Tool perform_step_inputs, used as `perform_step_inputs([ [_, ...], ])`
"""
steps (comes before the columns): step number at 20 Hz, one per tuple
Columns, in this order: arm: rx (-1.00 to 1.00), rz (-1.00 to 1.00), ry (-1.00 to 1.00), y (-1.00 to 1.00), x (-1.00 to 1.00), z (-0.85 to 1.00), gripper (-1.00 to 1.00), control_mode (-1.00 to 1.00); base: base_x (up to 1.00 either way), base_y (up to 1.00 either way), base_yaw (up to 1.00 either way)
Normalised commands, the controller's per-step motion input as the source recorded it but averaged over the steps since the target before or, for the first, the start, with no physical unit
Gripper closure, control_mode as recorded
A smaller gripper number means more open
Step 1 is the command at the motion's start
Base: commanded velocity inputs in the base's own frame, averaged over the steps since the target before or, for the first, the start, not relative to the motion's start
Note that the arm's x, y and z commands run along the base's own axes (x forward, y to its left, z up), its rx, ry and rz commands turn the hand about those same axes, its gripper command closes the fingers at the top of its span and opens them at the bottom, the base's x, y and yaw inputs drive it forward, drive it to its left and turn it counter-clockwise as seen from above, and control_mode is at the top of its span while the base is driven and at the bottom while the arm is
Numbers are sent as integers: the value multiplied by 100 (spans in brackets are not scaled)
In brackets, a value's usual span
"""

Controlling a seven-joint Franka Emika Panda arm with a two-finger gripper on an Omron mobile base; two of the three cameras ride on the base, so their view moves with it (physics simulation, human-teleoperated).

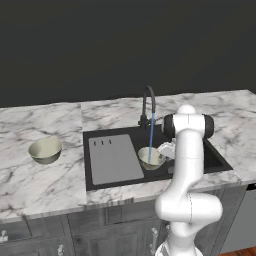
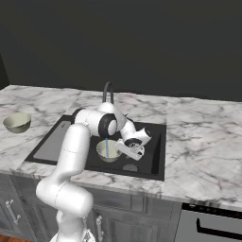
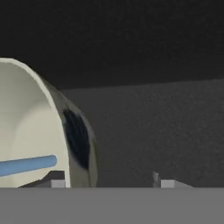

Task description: Rinse each bowl for a few seconds and place them down in the sink or on the counter.

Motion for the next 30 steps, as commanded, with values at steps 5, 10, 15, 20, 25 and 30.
perform_step_inputs([
  [5,1,0,-5,0,0,17,-100,-100,0,0,0],
  [10,1,0,-4,0,-3,20,-100,-100,0,0,0],
  [15,0,0,-5,-2,-7,24,-100,-100,0,0,0],
  [20,0,0,-4,-1,-12,29,-100,-100,0,0,0],
  [25,1,0,-2,0,-17,32,-100,-100,0,0,0],
  [30,0,0,-3,0,-22,40,-100,-100,0,0,0],
])
